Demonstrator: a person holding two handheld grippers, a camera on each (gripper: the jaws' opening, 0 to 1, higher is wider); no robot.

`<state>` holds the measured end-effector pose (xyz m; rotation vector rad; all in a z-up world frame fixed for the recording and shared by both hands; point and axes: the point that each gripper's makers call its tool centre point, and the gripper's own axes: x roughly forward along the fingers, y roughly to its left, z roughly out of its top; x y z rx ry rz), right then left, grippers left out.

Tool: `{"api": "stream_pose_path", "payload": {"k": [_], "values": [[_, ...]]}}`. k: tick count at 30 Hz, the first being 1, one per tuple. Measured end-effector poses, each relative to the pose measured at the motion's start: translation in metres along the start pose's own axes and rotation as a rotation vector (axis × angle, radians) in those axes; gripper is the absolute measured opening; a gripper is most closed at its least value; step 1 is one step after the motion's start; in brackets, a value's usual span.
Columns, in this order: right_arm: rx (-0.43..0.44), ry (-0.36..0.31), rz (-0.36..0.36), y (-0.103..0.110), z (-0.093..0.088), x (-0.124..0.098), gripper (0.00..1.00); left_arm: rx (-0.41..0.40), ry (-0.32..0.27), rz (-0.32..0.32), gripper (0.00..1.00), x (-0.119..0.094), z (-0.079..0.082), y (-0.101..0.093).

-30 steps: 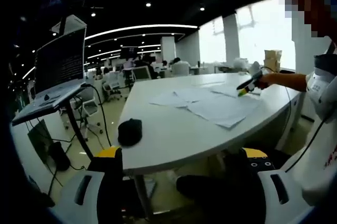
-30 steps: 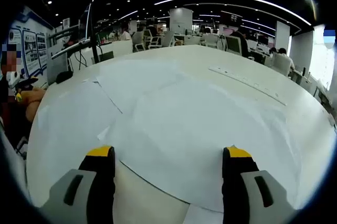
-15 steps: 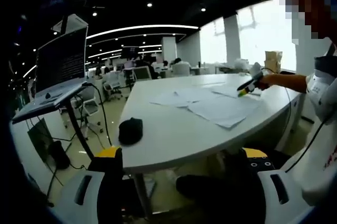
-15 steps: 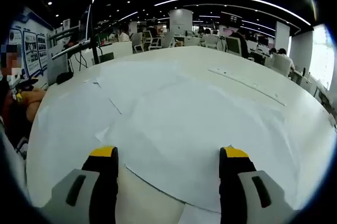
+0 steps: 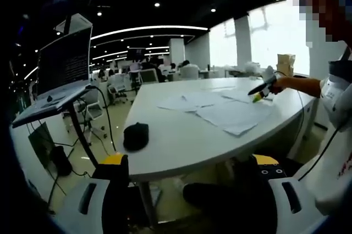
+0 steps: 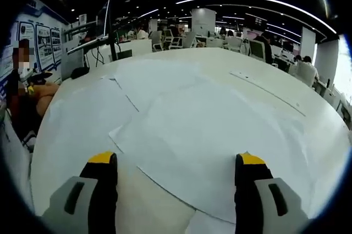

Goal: Organize the stack of printing papers by aligning and flattening the scattered papers on the table

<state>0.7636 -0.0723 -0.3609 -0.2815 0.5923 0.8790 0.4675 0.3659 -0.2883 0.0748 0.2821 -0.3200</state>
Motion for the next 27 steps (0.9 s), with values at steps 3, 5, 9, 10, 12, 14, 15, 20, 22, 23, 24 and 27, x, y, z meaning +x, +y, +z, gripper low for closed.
{"api": "stream_pose_path", "payload": {"k": [3,5,9,10,12,14,15,20,22,23,24,27], "values": [[0.000,-0.005,-0.002,0.000,0.000,0.000,0.82,-0.002,0.002,0.001,0.93,0.000,-0.001,0.000],[0.007,-0.012,-0.012,-0.003,0.000,-0.001,0.77,-0.003,0.003,0.001,0.93,0.000,-0.002,0.000],[0.021,-0.037,-0.033,-0.014,0.002,-0.002,0.72,-0.003,0.001,0.002,0.93,0.000,-0.001,0.000],[0.023,-0.044,-0.036,-0.015,0.003,-0.001,0.72,-0.003,0.000,0.002,0.93,0.000,-0.001,0.000],[0.022,-0.047,-0.037,-0.015,0.003,-0.001,0.72,-0.003,0.001,0.003,0.93,0.000,-0.001,0.000],[0.024,-0.050,-0.040,-0.015,0.003,-0.001,0.72,-0.003,0.002,0.003,0.93,0.000,-0.001,-0.001],[0.023,-0.050,-0.040,-0.015,0.003,-0.001,0.72,-0.003,0.001,0.002,0.93,0.000,-0.001,-0.001],[0.019,-0.054,-0.036,-0.015,0.004,-0.001,0.68,-0.003,0.001,-0.004,0.93,0.002,-0.001,-0.003],[0.019,-0.059,-0.040,-0.017,0.005,-0.002,0.57,-0.002,0.001,-0.003,0.93,0.002,-0.001,-0.003],[0.019,-0.059,-0.040,-0.018,0.005,-0.001,0.57,-0.003,0.001,-0.003,0.93,0.002,-0.001,-0.002],[0.018,-0.061,-0.039,-0.017,0.005,-0.001,0.56,-0.003,0.000,-0.003,0.93,0.001,-0.001,-0.002],[0.017,-0.066,-0.038,-0.017,0.005,-0.001,0.56,-0.003,0.000,0.000,0.93,0.001,-0.001,-0.002]]}}
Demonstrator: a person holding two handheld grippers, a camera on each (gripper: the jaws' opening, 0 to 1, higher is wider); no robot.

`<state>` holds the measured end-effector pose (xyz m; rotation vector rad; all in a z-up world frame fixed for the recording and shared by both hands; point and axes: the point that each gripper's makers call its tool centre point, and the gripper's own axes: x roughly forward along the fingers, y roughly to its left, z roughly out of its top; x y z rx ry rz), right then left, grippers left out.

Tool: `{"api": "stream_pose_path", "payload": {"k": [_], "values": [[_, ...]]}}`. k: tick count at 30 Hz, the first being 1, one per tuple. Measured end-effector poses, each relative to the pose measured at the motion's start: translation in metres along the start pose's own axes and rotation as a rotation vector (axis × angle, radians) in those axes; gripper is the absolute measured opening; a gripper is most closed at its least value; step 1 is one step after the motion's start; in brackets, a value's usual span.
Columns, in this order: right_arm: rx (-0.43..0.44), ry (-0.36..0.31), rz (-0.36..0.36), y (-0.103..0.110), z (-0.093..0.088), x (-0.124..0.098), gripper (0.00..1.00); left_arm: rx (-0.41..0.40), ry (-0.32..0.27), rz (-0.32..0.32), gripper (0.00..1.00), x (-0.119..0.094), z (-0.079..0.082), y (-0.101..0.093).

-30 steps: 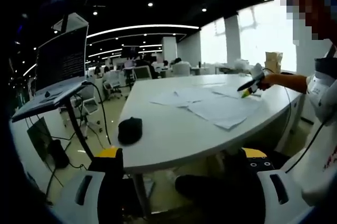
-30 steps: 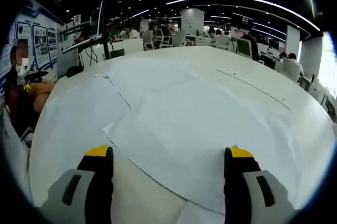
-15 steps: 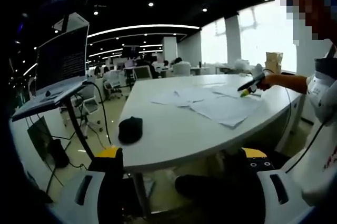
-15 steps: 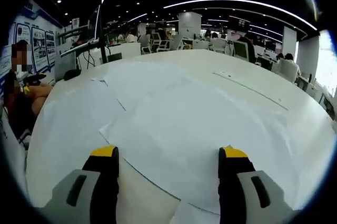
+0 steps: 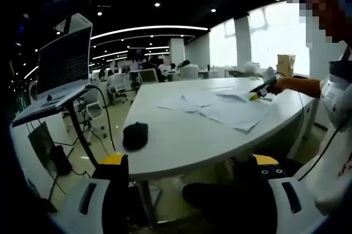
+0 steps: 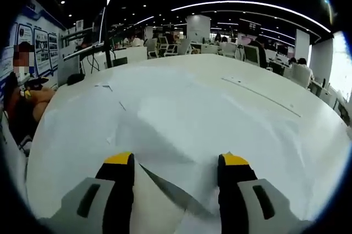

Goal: Organize the stack of printing papers by aligning and flattening the scattered papers on the table

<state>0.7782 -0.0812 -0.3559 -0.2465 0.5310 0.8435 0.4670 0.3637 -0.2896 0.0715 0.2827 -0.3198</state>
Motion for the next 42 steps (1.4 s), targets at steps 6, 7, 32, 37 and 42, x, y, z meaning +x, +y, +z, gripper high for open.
{"api": "stream_pose_path", "payload": {"k": [6,7,32,37,42], "values": [[-0.005,0.002,0.006,0.004,0.000,0.000,0.51,-0.002,-0.002,0.002,0.92,-0.001,-0.001,0.000],[-0.010,0.001,0.011,0.005,0.000,0.000,0.45,-0.002,-0.002,0.002,0.92,-0.002,-0.001,0.001],[-0.098,0.004,0.090,0.033,-0.001,-0.002,0.04,-0.011,-0.016,0.002,0.92,-0.005,-0.001,0.001],[-0.094,-0.015,0.090,0.034,-0.001,-0.003,0.04,-0.007,-0.018,0.000,0.92,-0.006,0.002,0.001],[-0.119,-0.057,0.065,0.027,-0.001,-0.004,0.12,0.001,-0.021,-0.004,0.92,-0.005,0.005,-0.001]]}}
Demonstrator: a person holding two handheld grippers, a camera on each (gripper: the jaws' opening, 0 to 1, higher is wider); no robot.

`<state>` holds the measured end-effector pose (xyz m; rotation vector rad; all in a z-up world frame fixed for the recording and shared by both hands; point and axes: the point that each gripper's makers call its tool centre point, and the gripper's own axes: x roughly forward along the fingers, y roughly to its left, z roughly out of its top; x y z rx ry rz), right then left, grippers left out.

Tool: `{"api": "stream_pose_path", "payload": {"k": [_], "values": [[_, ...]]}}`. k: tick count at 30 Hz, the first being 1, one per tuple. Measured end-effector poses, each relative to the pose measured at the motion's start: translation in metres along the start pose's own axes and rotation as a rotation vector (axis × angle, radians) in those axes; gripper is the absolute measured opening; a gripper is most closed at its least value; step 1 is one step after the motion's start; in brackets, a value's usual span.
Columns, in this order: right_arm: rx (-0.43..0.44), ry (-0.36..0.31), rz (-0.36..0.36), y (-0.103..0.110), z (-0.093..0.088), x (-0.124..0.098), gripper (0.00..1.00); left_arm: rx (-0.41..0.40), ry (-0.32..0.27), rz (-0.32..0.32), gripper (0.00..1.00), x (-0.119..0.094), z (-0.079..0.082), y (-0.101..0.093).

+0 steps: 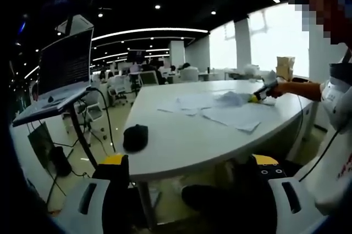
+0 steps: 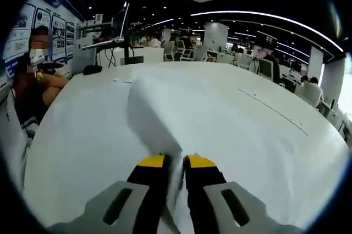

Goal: Organize the stack of printing papers by aligning and flattening the scattered papers on the table

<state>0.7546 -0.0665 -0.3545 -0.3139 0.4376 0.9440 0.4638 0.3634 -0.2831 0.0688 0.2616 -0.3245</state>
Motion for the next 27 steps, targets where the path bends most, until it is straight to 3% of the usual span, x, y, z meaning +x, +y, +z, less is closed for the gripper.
{"api": "stream_pose_path", "payload": {"k": [3,6,10,16,19,20,27], "values": [[0.000,-0.027,-0.032,-0.009,0.000,-0.001,0.22,0.003,-0.003,-0.005,0.92,0.001,0.002,-0.002],[0.098,-0.044,-0.040,-0.013,-0.003,-0.002,0.25,0.008,-0.001,-0.008,0.92,0.002,0.003,-0.004],[0.055,-0.070,0.002,-0.007,-0.001,-0.001,0.16,0.010,0.000,-0.008,0.92,0.002,0.004,-0.003],[0.065,-0.056,0.005,-0.005,-0.001,0.000,0.12,0.015,0.000,-0.012,0.92,0.004,0.005,-0.006],[0.143,-0.002,-0.048,-0.014,-0.005,-0.001,0.03,0.015,-0.001,-0.011,0.92,0.003,0.006,-0.005],[0.129,-0.009,-0.041,-0.015,-0.002,0.000,0.01,0.015,-0.002,-0.011,0.92,0.003,0.006,-0.005],[0.234,-0.010,-0.080,-0.024,-0.003,0.001,0.00,0.016,-0.002,-0.007,0.92,0.001,0.006,-0.003]]}}
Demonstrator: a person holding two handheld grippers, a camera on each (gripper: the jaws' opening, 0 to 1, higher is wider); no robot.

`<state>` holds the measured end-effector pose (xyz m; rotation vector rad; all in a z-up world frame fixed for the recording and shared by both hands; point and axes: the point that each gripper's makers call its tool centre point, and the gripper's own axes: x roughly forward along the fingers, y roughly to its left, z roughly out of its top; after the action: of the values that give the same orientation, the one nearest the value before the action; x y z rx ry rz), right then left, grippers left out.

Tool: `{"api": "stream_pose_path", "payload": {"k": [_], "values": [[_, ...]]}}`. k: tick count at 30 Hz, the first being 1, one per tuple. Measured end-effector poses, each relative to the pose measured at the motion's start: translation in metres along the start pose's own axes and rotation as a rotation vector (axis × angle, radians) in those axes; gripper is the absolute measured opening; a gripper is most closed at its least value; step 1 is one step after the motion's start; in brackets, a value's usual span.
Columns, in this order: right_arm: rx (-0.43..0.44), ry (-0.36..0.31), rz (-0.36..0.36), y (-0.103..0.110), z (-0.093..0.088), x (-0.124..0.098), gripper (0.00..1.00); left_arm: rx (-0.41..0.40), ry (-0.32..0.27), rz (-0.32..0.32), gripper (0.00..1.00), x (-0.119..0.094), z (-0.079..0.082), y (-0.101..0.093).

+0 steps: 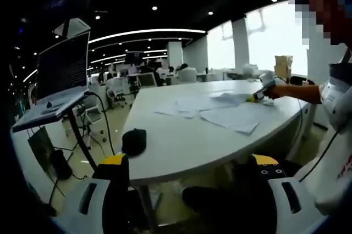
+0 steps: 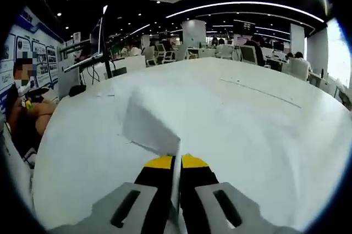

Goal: Organize the stack of printing papers by aligning and flattening the scattered papers on the table

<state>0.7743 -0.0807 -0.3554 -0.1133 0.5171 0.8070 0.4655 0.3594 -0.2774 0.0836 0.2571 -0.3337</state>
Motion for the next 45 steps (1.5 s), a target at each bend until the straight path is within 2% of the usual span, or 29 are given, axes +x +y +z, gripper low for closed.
{"api": "stream_pose_path", "payload": {"k": [3,5,12,16,21,26,30,34,36,40,45], "values": [[0.109,-0.037,-0.010,-0.002,0.007,-0.003,0.00,0.002,0.002,-0.001,0.92,0.000,0.000,0.000],[0.146,-0.053,-0.012,-0.004,0.011,-0.007,0.00,0.001,0.001,0.001,0.92,0.000,0.000,0.000],[0.160,-0.062,-0.018,-0.003,0.014,-0.014,0.00,0.001,0.004,0.002,0.92,0.000,0.001,0.001],[0.165,-0.079,-0.020,-0.004,0.022,-0.019,0.00,0.005,0.004,-0.004,0.92,0.003,0.003,-0.001],[0.127,-0.076,-0.022,-0.006,0.036,-0.029,0.00,0.008,0.005,-0.010,0.92,0.005,0.004,-0.003],[0.093,0.014,-0.015,0.000,0.042,-0.035,0.00,0.013,0.009,-0.014,0.92,0.008,0.006,-0.005],[0.110,0.052,0.026,0.010,0.050,-0.038,0.00,0.017,0.012,-0.015,0.92,0.010,0.009,-0.005],[0.133,0.063,0.060,0.012,0.061,-0.042,0.00,0.022,0.017,-0.011,0.92,0.010,0.011,-0.005],[0.127,0.049,0.059,0.014,0.068,-0.047,0.00,0.022,0.016,-0.008,0.92,0.009,0.013,-0.005],[0.140,-0.007,0.082,0.008,0.096,-0.055,0.00,0.027,0.017,0.004,0.92,0.010,0.017,-0.005],[0.146,-0.026,0.101,0.012,0.110,-0.057,0.00,-0.001,-0.001,0.005,0.92,0.016,0.024,-0.006]]}}
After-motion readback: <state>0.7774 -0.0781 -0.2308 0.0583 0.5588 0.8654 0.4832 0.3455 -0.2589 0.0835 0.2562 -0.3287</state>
